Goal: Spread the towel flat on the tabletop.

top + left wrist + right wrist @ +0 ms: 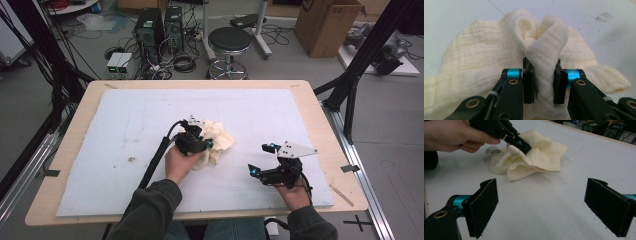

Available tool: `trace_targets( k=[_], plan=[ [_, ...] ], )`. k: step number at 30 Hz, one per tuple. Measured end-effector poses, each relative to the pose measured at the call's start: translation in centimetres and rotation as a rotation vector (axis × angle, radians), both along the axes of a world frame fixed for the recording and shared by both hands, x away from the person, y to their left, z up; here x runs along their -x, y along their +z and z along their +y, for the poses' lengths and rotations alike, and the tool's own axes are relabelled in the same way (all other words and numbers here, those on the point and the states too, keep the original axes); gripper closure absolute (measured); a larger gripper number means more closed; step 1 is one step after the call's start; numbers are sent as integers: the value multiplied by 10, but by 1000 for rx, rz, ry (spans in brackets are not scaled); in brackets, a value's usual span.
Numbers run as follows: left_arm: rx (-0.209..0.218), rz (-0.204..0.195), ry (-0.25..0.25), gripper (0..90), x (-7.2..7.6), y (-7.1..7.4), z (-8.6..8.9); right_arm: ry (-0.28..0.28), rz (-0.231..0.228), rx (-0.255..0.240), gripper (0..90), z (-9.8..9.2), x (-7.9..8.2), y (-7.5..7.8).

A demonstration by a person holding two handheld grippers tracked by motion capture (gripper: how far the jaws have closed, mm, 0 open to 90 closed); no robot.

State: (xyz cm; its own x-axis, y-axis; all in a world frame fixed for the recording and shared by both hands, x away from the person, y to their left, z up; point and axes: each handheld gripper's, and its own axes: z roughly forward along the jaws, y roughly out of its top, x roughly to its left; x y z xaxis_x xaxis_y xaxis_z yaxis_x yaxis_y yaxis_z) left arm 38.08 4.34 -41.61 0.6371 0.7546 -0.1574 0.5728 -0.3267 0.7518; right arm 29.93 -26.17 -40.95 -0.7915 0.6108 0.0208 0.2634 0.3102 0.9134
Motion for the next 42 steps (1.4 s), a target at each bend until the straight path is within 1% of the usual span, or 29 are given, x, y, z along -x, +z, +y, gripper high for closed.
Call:
trace_targets(
  k=[2, 5, 6, 8, 10, 11, 12, 13, 15, 16, 17, 19, 21, 22, 23, 25, 27, 28, 30, 31, 32, 34, 35, 36, 38, 39, 40, 41, 42],
  plan=[
    [-8, -4, -4, 748, 0, -3, -2, 1, 5, 0, 112, 0, 0, 0],
    [-48, -6, -16, 733, -2, -10, -5, 6, 7, 3, 112, 2, 1, 0],
    [-55, -9, -26, 707, -3, -12, -5, 6, 10, 5, 111, 2, 1, -1],
    [-46, -17, -27, 698, -3, -14, -5, 9, 7, 6, 112, 3, 0, -1],
    [-29, -16, -41, 618, -4, -14, -4, 13, 11, 8, 112, 3, 0, -1],
    [-25, -17, -49, 618, -3, -13, -4, 13, 11, 8, 112, 3, 0, -1],
    [-19, -24, -52, 579, -3, -12, -3, 14, 15, 8, 112, 4, 0, -2],
    [-10, -24, -56, 500, -2, -10, -2, 17, 15, 10, 112, 4, 0, -2],
    [6, -34, -68, 486, -1, -5, 1, 17, 14, 13, 112, 5, 0, -2],
    [4, -45, -78, 476, 0, -3, 3, 18, 15, 15, 112, 5, 0, -2],
    [7, -58, -82, 443, 2, 0, 4, 24, 18, 16, 112, 6, 0, -3],
    [15, -76, -91, 430, 5, 6, 11, 24, 17, 18, 111, 6, 0, -3],
    [31, -89, -90, 397, 8, 12, 18, 26, 22, 20, 112, 6, -1, -3],
    [45, -95, -85, 397, 9, 14, 22, 26, 22, 20, 112, 6, -1, -3],
    [48, -100, -86, 382, 11, 16, 27, 29, 24, 24, 112, 7, -1, -3],
    [57, -112, -83, 380, 13, 20, 36, 29, 32, 23, 112, 8, -2, -4],
    [71, -123, -77, 379, 17, 23, 43, 33, 31, 25, 112, 9, -2, -4],
    [70, -125, -81, 379, 19, 25, 49, 33, 31, 25, 112, 9, -2, -4],
    [61, -136, -78, 379, 25, 26, 58, 39, 29, 21, 112, 10, -3, -3],
    [66, -140, -73, 379, 28, 26, 63, 39, 32, 16, 112, 10, -3, -2],
    [62, -139, -78, 379, 30, 26, 67, 43, 30, 11, 112, 11, -5, -1],
    [35, -146, -88, 379, 35, 25, 74, 47, 33, 13, 112, 13, -5, 1],
    [31, -148, -87, 382, 38, 24, 76, 47, 28, 13, 112, 14, -6, 2],
    [33, -145, -86, 383, 40, 22, 79, 50, 27, 11, 113, 15, -7, 4],
    [13, -138, -91, 386, 41, 19, 82, 56, 20, 15, 115, 19, -10, 6],
    [-3, -128, -95, 388, 41, 16, 83, 59, 24, 17, 116, 21, -11, 7],
    [-12, -121, -105, 397, 41, 13, 83, 66, 28, 17, 143, 23, -14, 8],
    [-5, -108, -120, 434, 40, 11, 84, 79, 35, 15, 179, 26, -16, 9],
    [8, -94, -136, 511, 39, 9, 85, 94, 29, 22, 199, 32, -20, 10]
  ],
)
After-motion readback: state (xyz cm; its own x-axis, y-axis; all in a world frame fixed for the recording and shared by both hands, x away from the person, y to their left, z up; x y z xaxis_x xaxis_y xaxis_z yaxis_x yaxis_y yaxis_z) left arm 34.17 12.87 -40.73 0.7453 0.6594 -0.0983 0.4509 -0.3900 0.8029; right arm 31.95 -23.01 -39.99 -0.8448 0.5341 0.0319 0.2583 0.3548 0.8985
